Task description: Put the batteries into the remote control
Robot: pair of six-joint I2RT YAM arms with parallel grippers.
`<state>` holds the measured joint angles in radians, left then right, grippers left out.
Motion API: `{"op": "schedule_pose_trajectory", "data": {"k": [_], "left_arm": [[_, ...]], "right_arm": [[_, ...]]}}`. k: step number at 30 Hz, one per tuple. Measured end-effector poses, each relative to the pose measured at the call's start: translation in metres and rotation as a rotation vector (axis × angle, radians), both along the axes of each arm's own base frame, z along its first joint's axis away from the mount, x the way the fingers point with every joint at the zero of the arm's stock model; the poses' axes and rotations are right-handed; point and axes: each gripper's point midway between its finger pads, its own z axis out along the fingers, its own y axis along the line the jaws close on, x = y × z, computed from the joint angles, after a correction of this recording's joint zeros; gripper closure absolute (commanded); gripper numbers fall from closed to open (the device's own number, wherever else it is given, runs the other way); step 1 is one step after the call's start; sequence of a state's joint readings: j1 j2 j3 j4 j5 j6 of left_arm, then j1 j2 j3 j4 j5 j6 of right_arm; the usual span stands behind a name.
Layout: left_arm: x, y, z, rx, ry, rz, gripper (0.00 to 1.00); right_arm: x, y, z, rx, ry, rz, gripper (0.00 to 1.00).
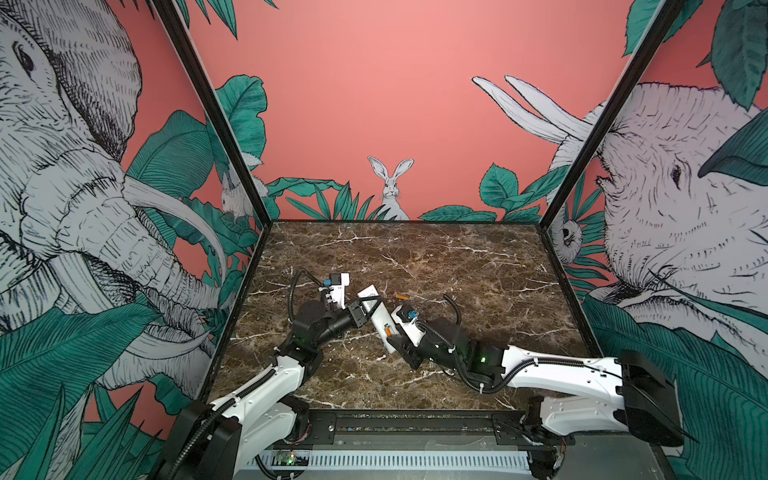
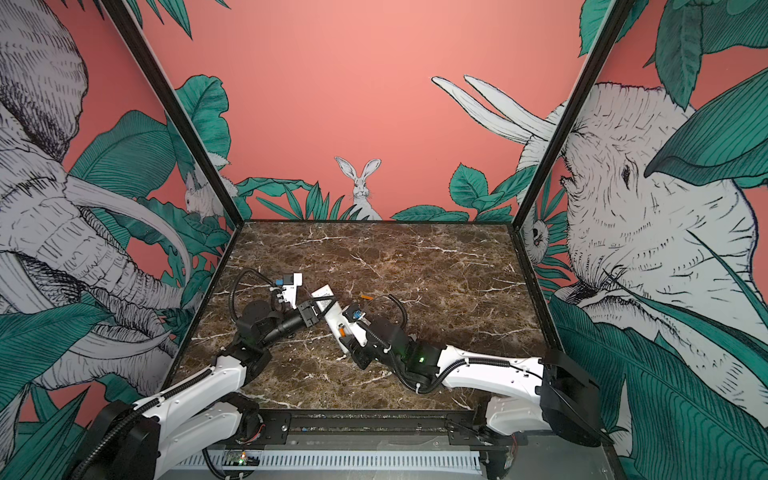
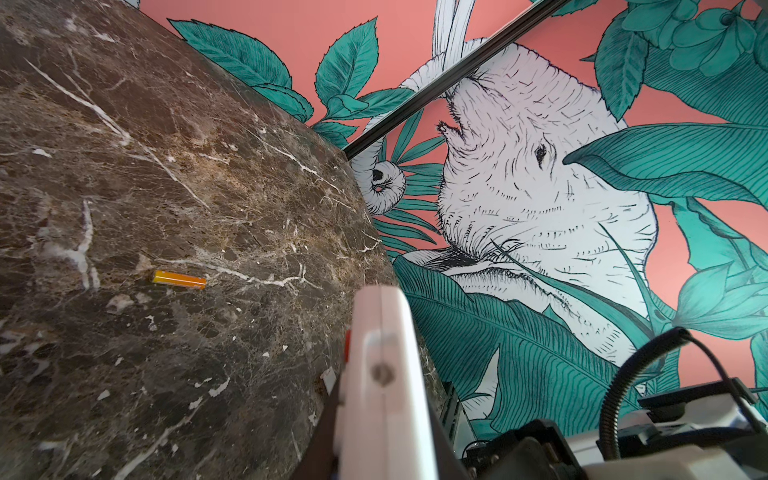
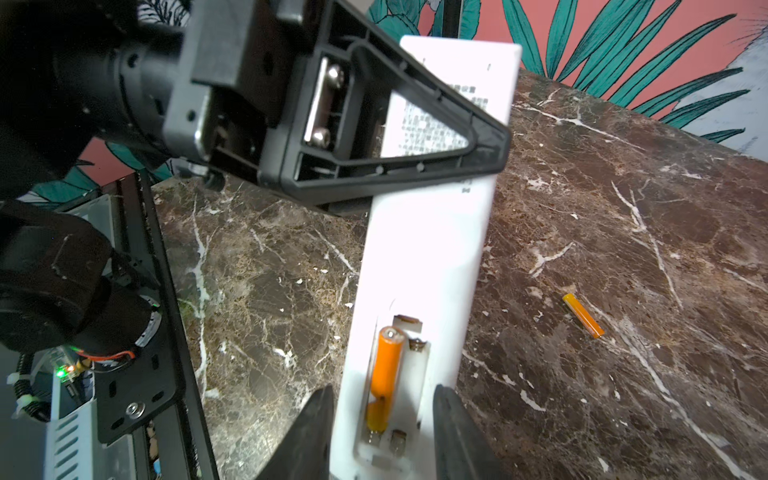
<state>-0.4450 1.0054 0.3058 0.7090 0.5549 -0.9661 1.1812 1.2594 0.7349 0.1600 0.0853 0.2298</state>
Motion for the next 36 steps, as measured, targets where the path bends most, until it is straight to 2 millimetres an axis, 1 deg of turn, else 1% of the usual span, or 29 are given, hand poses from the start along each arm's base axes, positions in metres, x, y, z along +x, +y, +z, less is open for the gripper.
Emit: {"op": "schedule_pose_trajectory", "data": {"k": [3, 10, 11, 14, 17, 19, 21, 23, 24, 26, 28, 30, 36], "left_arm": [[0.000, 0.000, -0.001, 0.002, 0.002, -0.005, 1.00], [-0.001, -0.001, -0.001, 0.005, -0.003, -0.015, 1.00], [-0.002, -0.001, -0.001, 0.005, -0.003, -0.015, 1.00], [-0.004, -0.002, -0.001, 0.005, -0.002, -0.030, 1.00], [-0.006, -0.004, -0.002, 0.007, -0.003, -0.045, 1.00], [-0.008, -0.004, -0.002, 0.010, -0.004, -0.054, 1.00], [-0.009, -0.004, -0.001, 0.010, -0.009, -0.059, 1.00], [-0.011, -0.004, 0.002, 0.007, -0.019, -0.065, 1.00], [-0.012, -0.004, 0.004, 0.006, -0.024, -0.067, 1.00], [-0.013, -0.004, 0.006, 0.003, -0.030, -0.071, 1.00], [-0.015, -0.004, 0.007, 0.004, -0.034, -0.075, 1.00], [-0.016, -0.004, 0.008, 0.005, -0.040, -0.079, 1.00], [-0.020, -0.005, 0.006, 0.013, -0.039, -0.098, 1.00]], "right_arm": [[-0.006, -0.005, 0.005, -0.028, -0.007, 0.031, 0.58], [-0.018, -0.018, 0.041, -0.095, -0.111, 0.139, 0.56], [-0.020, -0.019, 0.045, -0.115, -0.132, 0.158, 0.57], [-0.021, -0.023, 0.051, -0.183, -0.186, 0.205, 0.62], [-0.023, -0.024, 0.050, -0.251, -0.231, 0.256, 0.62], [-0.024, -0.024, 0.047, -0.289, -0.251, 0.287, 0.59], [-0.024, -0.023, 0.044, -0.324, -0.271, 0.316, 0.55], [-0.024, -0.022, 0.041, -0.361, -0.291, 0.344, 0.44], [-0.023, -0.021, 0.039, -0.377, -0.297, 0.353, 0.40], [-0.022, -0.018, 0.038, -0.403, -0.312, 0.372, 0.37], [-0.020, -0.014, 0.037, -0.422, -0.323, 0.388, 0.37], [-0.020, -0.012, 0.036, -0.435, -0.334, 0.403, 0.39], [-0.022, -0.009, 0.033, -0.467, -0.360, 0.456, 0.54]]}}
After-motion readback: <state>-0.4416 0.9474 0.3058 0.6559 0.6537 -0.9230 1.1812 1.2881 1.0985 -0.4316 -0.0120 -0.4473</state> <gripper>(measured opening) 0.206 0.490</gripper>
